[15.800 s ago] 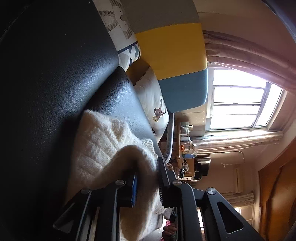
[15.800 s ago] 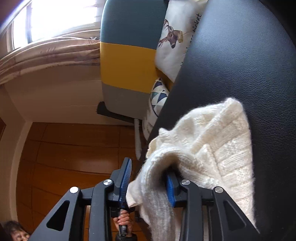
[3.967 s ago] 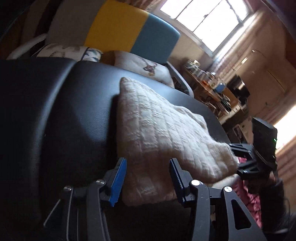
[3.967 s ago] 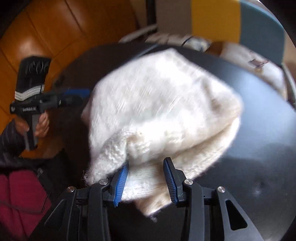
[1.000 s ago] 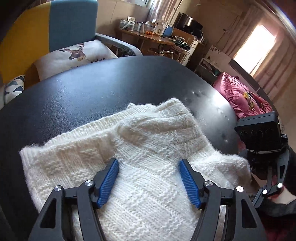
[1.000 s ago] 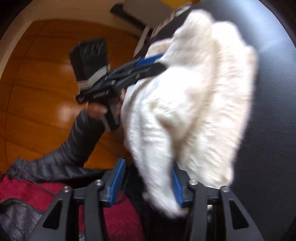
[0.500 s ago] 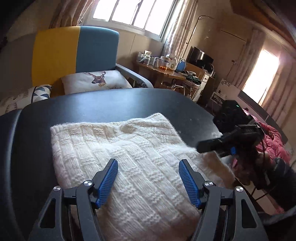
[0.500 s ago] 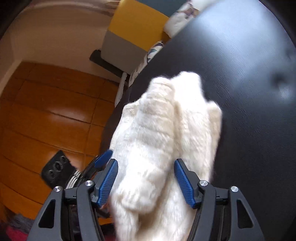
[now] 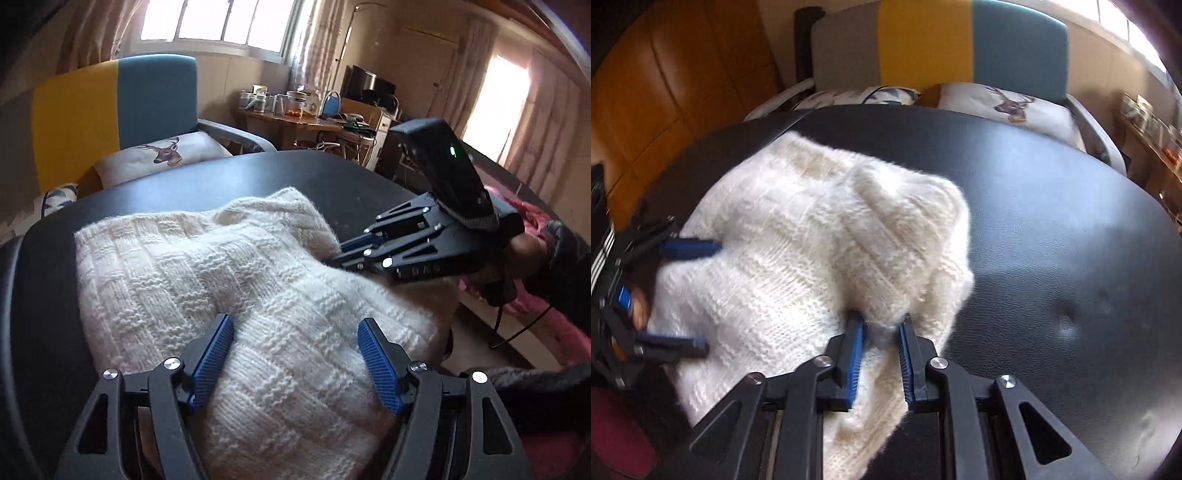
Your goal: Fold clothes
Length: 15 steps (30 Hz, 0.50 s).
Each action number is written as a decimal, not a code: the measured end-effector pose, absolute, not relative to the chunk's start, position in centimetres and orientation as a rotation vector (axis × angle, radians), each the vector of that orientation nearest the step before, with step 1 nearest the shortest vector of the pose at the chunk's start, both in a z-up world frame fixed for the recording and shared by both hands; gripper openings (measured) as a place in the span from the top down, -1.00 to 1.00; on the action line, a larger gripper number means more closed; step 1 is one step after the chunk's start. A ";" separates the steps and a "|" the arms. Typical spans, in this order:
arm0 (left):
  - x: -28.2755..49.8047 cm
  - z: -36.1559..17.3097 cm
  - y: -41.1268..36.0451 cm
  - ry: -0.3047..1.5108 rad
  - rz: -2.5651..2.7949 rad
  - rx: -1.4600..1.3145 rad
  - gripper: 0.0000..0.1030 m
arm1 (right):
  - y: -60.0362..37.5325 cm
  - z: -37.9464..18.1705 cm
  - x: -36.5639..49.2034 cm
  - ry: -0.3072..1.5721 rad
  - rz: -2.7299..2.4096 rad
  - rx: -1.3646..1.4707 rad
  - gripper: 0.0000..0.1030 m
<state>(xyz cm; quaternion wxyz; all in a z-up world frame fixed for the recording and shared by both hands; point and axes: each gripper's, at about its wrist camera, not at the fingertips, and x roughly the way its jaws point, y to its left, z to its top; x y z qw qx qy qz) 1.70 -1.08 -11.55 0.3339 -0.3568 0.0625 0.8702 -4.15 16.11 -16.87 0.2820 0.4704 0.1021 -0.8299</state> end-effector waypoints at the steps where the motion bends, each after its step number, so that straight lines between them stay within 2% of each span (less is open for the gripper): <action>1: 1.8 -11.7 -0.6 0.193 2.280 -0.931 -0.39 | 16.8 -17.4 -4.4 0.242 -2.226 1.267 0.66; 3: 1.8 -11.7 0.2 0.223 2.296 -0.935 -0.46 | 17.1 -18.0 -4.5 0.208 -2.238 1.272 0.62; 7: 1.3 -10.0 -1.8 0.026 2.304 -0.923 -0.46 | 17.5 -18.1 -4.3 0.150 -2.267 1.272 0.59; 10: 0.7 -9.0 -6.4 -0.285 2.340 -0.949 -0.46 | 17.9 -18.0 -4.2 0.084 -2.277 1.268 0.55; 12: 0.3 -9.2 -9.7 -0.431 2.399 -0.988 -0.47 | 18.5 -18.0 -4.2 0.022 -2.277 1.271 0.48; 15: -0.8 -10.9 -13.8 -0.622 2.410 -1.126 -0.53 | 20.1 -17.9 -5.0 -0.203 -2.227 1.301 0.36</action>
